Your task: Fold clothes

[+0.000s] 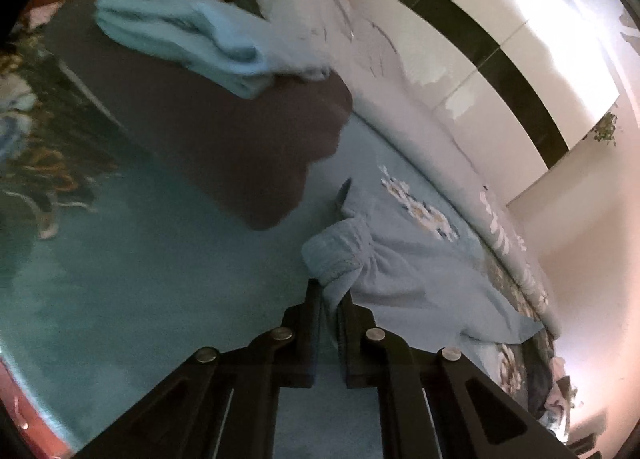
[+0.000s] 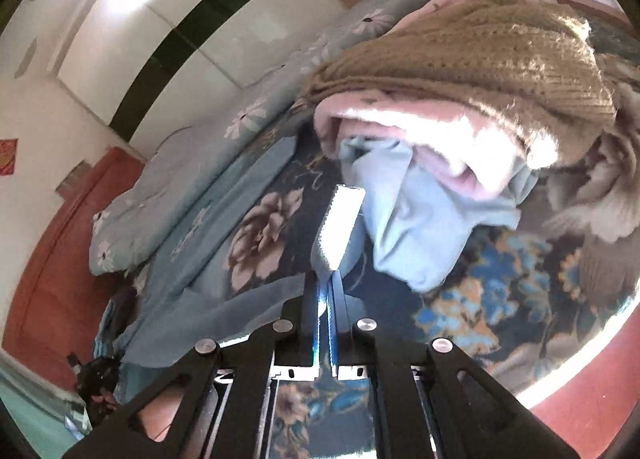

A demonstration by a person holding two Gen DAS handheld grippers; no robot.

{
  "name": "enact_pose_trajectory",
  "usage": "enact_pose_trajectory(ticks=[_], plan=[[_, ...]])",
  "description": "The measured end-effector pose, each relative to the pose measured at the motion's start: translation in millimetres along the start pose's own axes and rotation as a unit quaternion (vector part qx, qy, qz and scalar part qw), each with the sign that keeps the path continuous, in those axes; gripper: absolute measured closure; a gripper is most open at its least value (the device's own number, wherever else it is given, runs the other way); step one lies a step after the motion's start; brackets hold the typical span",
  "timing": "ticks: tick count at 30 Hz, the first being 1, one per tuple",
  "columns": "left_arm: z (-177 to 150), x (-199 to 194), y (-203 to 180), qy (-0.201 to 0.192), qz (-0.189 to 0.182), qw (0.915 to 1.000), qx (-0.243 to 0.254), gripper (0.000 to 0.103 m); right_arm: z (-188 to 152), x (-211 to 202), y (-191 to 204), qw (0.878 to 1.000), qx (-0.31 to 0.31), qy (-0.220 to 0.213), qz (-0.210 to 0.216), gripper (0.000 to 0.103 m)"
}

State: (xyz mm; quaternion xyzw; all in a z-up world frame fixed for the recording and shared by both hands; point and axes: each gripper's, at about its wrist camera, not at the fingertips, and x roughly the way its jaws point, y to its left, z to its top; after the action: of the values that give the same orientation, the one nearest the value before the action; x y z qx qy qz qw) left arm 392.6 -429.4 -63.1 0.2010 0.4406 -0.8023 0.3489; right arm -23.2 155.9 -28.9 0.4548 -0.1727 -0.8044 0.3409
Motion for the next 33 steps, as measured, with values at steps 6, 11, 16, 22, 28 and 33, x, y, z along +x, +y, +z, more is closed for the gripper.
enact_pose_trajectory(ticks=[6, 11, 16, 22, 28, 33], plan=[[-13, -15, 30, 0.016, 0.013, 0.9997, -0.011, 0.096, -23, 8, -18, 0.999, 0.011, 0.040, -0.011, 0.099], [-16, -15, 29, 0.027, 0.007, 0.9995, -0.012, 0.095, -30, 1, -37, 0.997, 0.057, 0.041, -0.007, 0.099], [-1, -25, 5, 0.018, -0.009, 0.9998, 0.010, 0.095, -4, 3, -10, 0.999, 0.035, 0.022, 0.023, 0.099], [-3, -21, -3, 0.019, 0.015, 0.9989, 0.041, 0.095, 2, 16, -2, 0.999, 0.010, 0.037, -0.006, 0.099], [-15, -8, 21, 0.049, 0.028, 0.9982, 0.021, 0.092, -16, -1, -41, 0.997, 0.045, 0.046, -0.040, 0.097], [-16, -7, 17, 0.051, 0.022, 0.9983, 0.018, 0.092, -25, 0, -47, 0.996, 0.058, 0.056, -0.031, 0.084]])
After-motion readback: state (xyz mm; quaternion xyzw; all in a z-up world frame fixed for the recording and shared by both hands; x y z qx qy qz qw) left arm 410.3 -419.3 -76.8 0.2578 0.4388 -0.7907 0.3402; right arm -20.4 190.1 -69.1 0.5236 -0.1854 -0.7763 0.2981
